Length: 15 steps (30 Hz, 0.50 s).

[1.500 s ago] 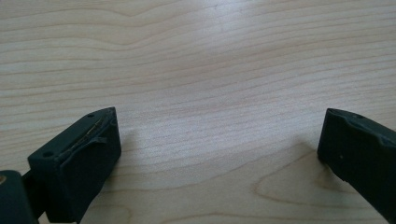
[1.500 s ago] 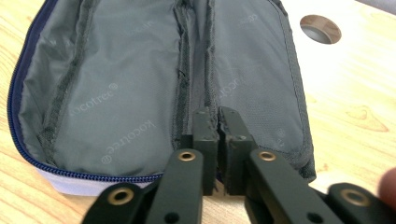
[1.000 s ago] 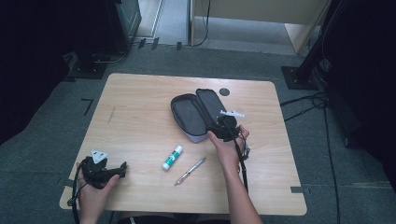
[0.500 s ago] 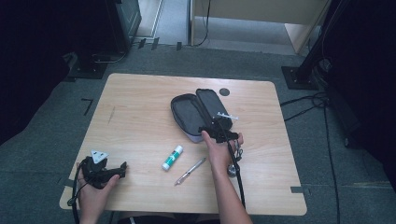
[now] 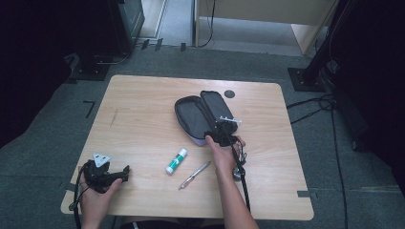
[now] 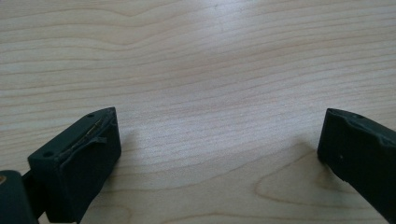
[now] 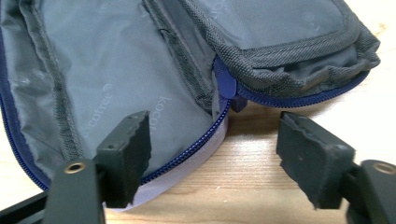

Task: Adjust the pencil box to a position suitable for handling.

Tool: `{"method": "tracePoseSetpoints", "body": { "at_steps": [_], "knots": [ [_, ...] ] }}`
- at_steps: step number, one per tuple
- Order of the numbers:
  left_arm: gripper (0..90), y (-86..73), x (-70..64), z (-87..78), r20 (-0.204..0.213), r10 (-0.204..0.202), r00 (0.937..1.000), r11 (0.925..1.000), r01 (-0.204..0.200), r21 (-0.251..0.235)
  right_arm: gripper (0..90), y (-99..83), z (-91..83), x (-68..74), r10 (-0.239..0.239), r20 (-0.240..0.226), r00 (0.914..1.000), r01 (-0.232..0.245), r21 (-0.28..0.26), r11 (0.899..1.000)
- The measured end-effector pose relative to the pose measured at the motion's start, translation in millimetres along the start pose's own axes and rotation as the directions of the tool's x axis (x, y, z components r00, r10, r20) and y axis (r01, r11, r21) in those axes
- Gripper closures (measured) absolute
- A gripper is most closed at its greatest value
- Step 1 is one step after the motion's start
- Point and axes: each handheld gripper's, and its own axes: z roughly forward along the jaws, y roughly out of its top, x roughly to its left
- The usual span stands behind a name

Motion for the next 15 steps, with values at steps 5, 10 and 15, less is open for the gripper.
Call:
{"method": "tracePoseSetpoints", "body": {
  "at_steps": [5,10,15],
  "knots": [
    [0.0,0.0,0.1,0.0,0.0,0.001,1.0,1.0,-0.001,0.0,50.2,-0.1,0.7,-1.7,-0.002,-0.041,0.9991,0.002,0.006,1.0],
    [0.0,0.0,0.1,0.0,0.0,0.001,1.0,1.0,-0.001,0.0,61.4,2.2,0.8,-7.0,0.007,-0.063,0.998,-0.007,-0.002,1.0],
    [0.0,0.0,0.1,0.0,0.0,0.001,1.0,1.0,-0.001,0.0,72.8,5.3,0.2,-13.4,-0.015,-0.064,0.9979,0.014,-0.011,1.0]
  ]
}}
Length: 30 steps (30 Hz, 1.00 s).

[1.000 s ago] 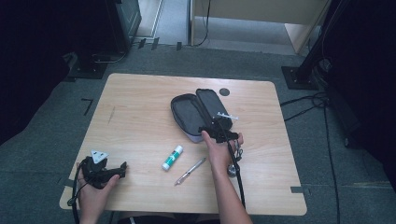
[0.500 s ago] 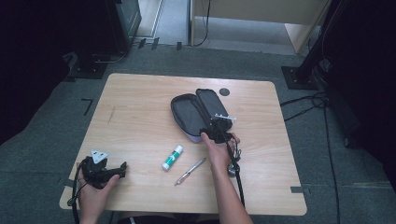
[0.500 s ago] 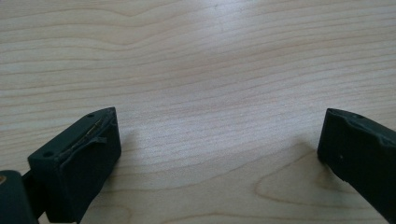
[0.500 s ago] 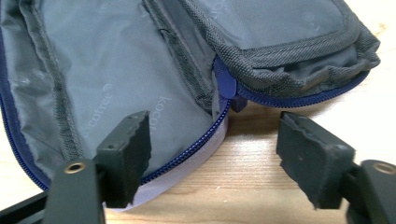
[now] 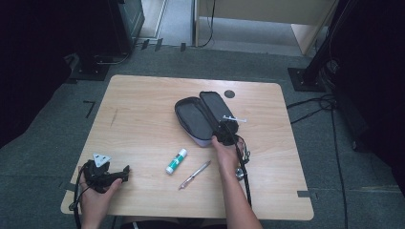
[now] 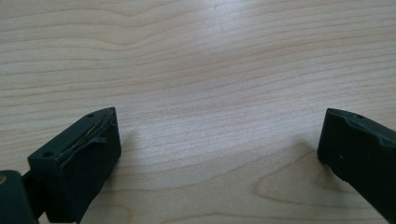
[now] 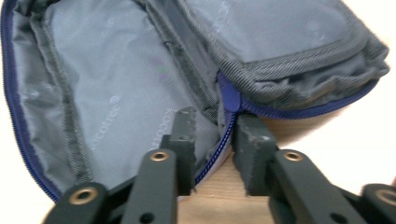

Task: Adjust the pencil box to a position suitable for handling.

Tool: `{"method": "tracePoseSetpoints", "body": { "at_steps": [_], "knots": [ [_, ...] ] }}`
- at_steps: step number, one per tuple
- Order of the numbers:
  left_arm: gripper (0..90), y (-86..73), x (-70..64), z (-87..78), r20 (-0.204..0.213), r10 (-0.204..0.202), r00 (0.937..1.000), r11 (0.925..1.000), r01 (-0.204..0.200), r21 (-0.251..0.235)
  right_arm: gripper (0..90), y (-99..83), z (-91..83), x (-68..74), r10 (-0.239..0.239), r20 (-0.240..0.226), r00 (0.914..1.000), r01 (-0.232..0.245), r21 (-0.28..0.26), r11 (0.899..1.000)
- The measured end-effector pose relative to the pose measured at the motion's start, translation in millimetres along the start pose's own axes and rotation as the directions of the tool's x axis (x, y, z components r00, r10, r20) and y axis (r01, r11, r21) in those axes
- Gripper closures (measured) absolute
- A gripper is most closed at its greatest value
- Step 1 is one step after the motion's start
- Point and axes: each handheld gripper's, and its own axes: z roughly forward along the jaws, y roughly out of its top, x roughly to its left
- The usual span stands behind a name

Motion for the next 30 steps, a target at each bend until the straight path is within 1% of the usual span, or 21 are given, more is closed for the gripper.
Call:
{"method": "tracePoseSetpoints", "body": {
  "at_steps": [2,4,5,7,9,11,12,13,14,15,16,18,20,21,22,23,25,27,29,30],
  "knots": [
    [0.0,0.1,-0.1,0.1,0.0,0.0,1.0,1.0,0.0,0.0,77.8,1.3,-1.2,-1.4,-0.02,0.017,0.9997,0.02,0.0,1.0],
    [0.0,0.2,-0.1,0.2,0.001,0.0,1.0,1.0,0.0,0.0,81.8,2.6,-1.4,-4.0,-0.059,0.024,0.998,0.059,-0.005,0.998],
    [0.0,0.2,-0.1,0.2,0.001,0.0,1.0,1.0,0.0,0.0,83.4,3.5,-1.9,-5.4,-0.082,0.031,0.9961,0.082,0.0,0.997],
    [0.0,0.2,-0.1,0.2,0.001,0.0,1.0,1.0,0.0,0.0,85.8,4.6,-2.1,-7.5,-0.11,0.034,0.9934,0.11,0.004,0.994],
    [0.0,0.2,0.0,0.2,0.001,0.002,1.0,1.0,-0.002,0.0,86.8,6.0,-2.8,-10.8,-0.152,0.041,0.9875,0.152,0.01,0.988],
    [0.0,0.2,0.0,0.2,0.001,0.002,1.0,1.0,-0.002,0.0,87.4,8.4,-3.6,-15.4,-0.197,0.048,0.9792,0.197,0.011,0.98],
    [0.0,0.2,-0.1,0.3,0.001,0.001,1.0,1.0,-0.001,0.0,87.4,9.9,-4.0,-17.5,-0.22,0.039,0.9746,0.22,0.005,0.975],
    [0.0,0.2,-0.1,0.3,0.001,0.001,1.0,1.0,-0.001,0.0,87.4,11.3,-4.4,-19.7,-0.247,0.031,0.9686,0.247,0.003,0.969],
    [0.0,0.2,-0.1,0.2,0.001,0.001,1.0,1.0,-0.001,0.0,87.0,13.0,-4.5,-21.6,-0.278,0.031,0.9601,0.278,-0.002,0.961],
    [0.0,0.2,-0.1,0.2,0.001,0.001,1.0,1.0,-0.001,0.0,85.5,14.0,-4.4,-22.8,-0.298,0.034,0.9539,0.298,-0.003,0.954],
    [0.0,0.2,-0.1,0.2,0.001,0.001,1.0,1.0,-0.001,0.0,82.8,14.7,-4.2,-23.6,-0.307,0.042,0.9509,0.307,0.002,0.952],
    [0.0,0.2,-0.1,0.2,0.001,0.001,1.0,1.0,-0.001,0.0,74.5,15.7,-4.0,-25.6,-0.292,0.05,0.9551,0.292,0.005,0.956],
    [0.0,0.2,-0.1,0.2,0.001,0.001,1.0,1.0,-0.001,0.0,62.7,15.5,-6.0,-25.9,-0.267,0.059,0.9618,0.267,0.007,0.964],
    [0.0,0.2,-0.1,0.3,0.001,0.001,1.0,1.0,-0.001,0.0,57.0,14.5,-7.7,-25.1,-0.247,0.084,0.9653,0.247,0.018,0.969],
    [0.0,0.2,-0.1,0.3,0.001,0.001,1.0,1.0,-0.001,0.0,53.6,13.6,-8.5,-24.6,-0.231,0.102,0.9675,0.23,0.028,0.973],
    [0.0,0.2,-0.1,0.3,0.001,0.001,1.0,1.0,-0.001,0.0,50.2,12.2,-9.3,-24.0,-0.204,0.115,0.9721,0.202,0.032,0.979],
    [0.0,0.2,-0.1,0.2,0.001,0.001,1.0,1.0,-0.001,0.0,47.8,9.1,-11.4,-22.4,-0.146,0.094,0.9848,0.143,0.04,0.989],
    [0.0,0.2,-0.1,0.2,0.001,0.001,1.0,1.0,-0.001,0.0,48.5,5.3,-11.3,-18.2,-0.137,0.074,0.9878,0.134,0.05,0.99],
    [0.0,0.2,-0.1,0.2,0.001,0.0,1.0,1.0,0.0,0.0,54.4,3.2,-9.3,-15.3,-0.127,0.064,0.9899,0.123,0.059,0.991],
    [0.0,0.2,-0.1,0.2,0.001,0.001,1.0,1.0,-0.001,0.0,57.6,2.8,-8.0,-15.0,-0.124,0.069,0.9899,0.12,0.062,0.991]
  ]
}}
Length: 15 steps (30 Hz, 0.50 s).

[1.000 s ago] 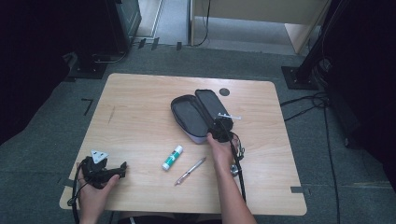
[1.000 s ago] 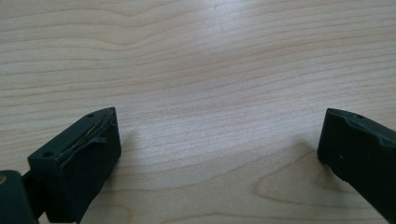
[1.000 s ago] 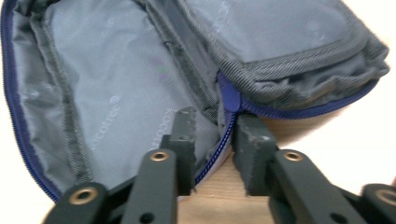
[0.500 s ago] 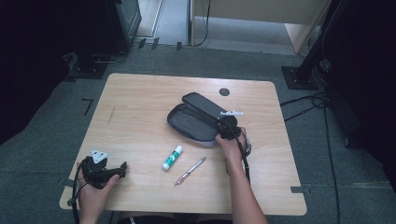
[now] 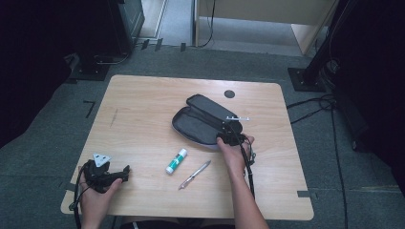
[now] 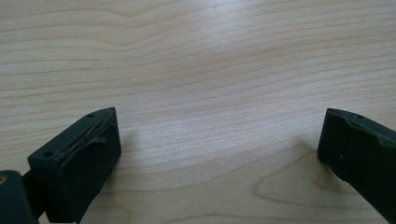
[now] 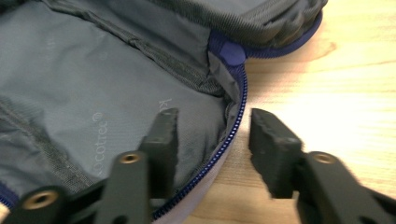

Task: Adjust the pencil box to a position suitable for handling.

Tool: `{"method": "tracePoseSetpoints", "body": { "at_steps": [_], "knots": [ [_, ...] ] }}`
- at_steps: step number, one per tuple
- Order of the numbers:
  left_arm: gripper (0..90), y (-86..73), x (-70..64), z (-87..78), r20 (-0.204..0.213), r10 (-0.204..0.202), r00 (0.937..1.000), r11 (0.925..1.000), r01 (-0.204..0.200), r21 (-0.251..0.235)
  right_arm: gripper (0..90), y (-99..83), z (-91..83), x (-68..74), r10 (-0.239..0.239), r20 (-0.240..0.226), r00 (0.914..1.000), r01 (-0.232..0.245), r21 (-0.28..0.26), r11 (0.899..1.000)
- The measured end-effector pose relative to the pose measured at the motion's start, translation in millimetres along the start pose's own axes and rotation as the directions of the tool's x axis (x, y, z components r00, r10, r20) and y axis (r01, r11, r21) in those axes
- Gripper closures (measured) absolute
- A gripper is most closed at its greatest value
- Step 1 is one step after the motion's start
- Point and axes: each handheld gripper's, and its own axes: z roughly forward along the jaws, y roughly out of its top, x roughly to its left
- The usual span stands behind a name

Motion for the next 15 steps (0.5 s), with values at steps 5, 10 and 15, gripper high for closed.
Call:
{"method": "tracePoseSetpoints", "body": {
  "at_steps": [5,10,15],
  "knots": [
    [0.0,0.0,0.0,0.0,0.0,0.0,1.0,1.0,0.0,0.0,76.4,-0.7,7.0,-2.4,0.009,-0.012,0.9999,-0.008,0.009,1.0],
    [0.0,0.0,0.0,0.0,0.0,0.0,1.0,1.0,0.0,0.0,86.6,2.0,5.1,-10.4,0.003,-0.003,1.0,-0.003,-0.032,0.999],
    [0.0,0.0,0.0,0.0,0.0,0.0,1.0,1.0,0.0,0.0,87.7,3.5,5.2,-19.2,-0.057,-0.015,0.9982,0.057,-0.057,0.997]
  ]
}}
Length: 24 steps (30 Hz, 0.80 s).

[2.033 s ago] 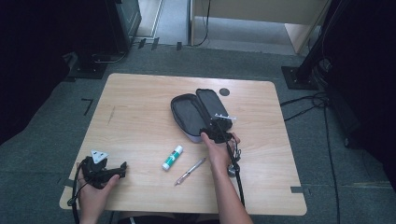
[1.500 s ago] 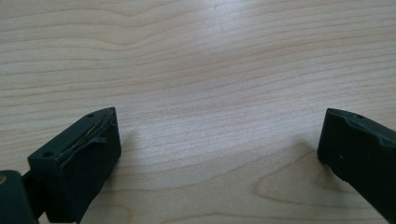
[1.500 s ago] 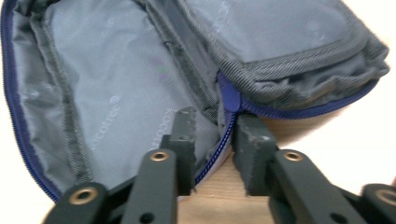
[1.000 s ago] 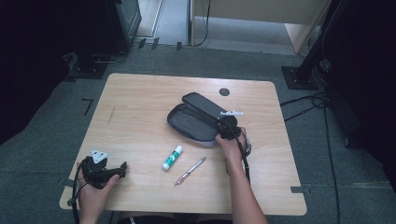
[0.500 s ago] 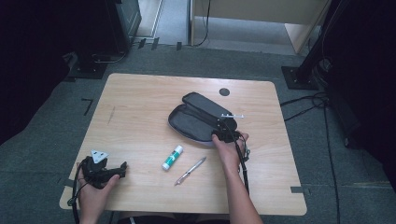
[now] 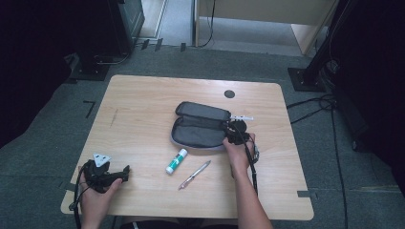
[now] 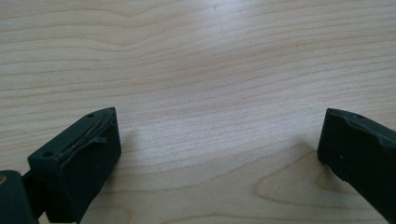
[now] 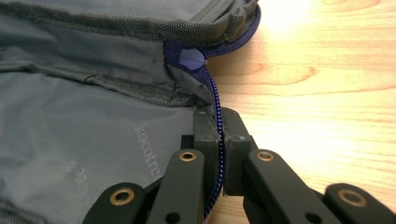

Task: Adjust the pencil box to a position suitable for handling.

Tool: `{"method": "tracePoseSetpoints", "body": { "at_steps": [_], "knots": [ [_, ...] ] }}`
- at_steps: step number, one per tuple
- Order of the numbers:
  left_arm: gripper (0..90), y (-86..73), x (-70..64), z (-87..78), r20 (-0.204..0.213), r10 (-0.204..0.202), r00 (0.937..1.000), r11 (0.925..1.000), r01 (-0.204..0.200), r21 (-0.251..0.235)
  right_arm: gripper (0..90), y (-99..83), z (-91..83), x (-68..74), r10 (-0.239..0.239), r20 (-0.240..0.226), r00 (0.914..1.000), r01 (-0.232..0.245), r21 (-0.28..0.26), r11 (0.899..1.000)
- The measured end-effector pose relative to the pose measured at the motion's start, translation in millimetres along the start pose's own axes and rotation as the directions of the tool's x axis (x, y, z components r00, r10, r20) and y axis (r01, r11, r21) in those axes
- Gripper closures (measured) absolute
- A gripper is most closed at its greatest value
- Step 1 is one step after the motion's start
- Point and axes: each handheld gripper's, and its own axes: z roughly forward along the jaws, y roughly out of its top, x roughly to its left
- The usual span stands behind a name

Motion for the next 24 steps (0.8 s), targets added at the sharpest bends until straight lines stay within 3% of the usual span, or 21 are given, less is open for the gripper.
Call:
{"method": "tracePoseSetpoints", "body": {
  "at_steps": [5,13,18,19,21,24],
  "knots": [
    [0.0,0.0,0.0,0.0,0.0,0.0,1.0,1.0,0.0,0.0,87.9,0.3,-2.4,-7.8,0.013,-0.001,0.9999,-0.013,-0.013,1.0],
    [0.0,0.0,0.0,0.0,0.0,0.0,1.0,1.0,0.0,0.0,87.9,1.0,-2.9,-17.5,-0.058,0.008,0.9983,0.058,-0.043,0.997],
    [0.0,0.0,0.0,0.0,0.0,0.0,1.0,1.0,0.0,-0.001,86.8,0.2,-2.1,-24.2,-0.06,0.025,0.9979,0.061,-0.035,0.998],
    [0.0,0.0,0.0,0.0,0.0,0.0,1.0,1.0,0.0,0.0,84.7,-0.1,-1.8,-25.2,-0.06,0.026,0.9979,0.061,-0.033,0.998],
    [0.0,0.0,0.0,0.0,0.0,0.0,1.0,1.0,0.0,0.0,69.7,-0.2,-2.7,-27.3,-0.044,0.018,0.9989,0.044,-0.034,0.998],
    [0.0,0.0,0.0,0.0,0.0,0.0,1.0,1.0,0.0,0.0,57.7,-1.2,-12.1,-30.5,-0.035,0.0,0.9994,0.035,-0.072,0.997]
  ]
}}
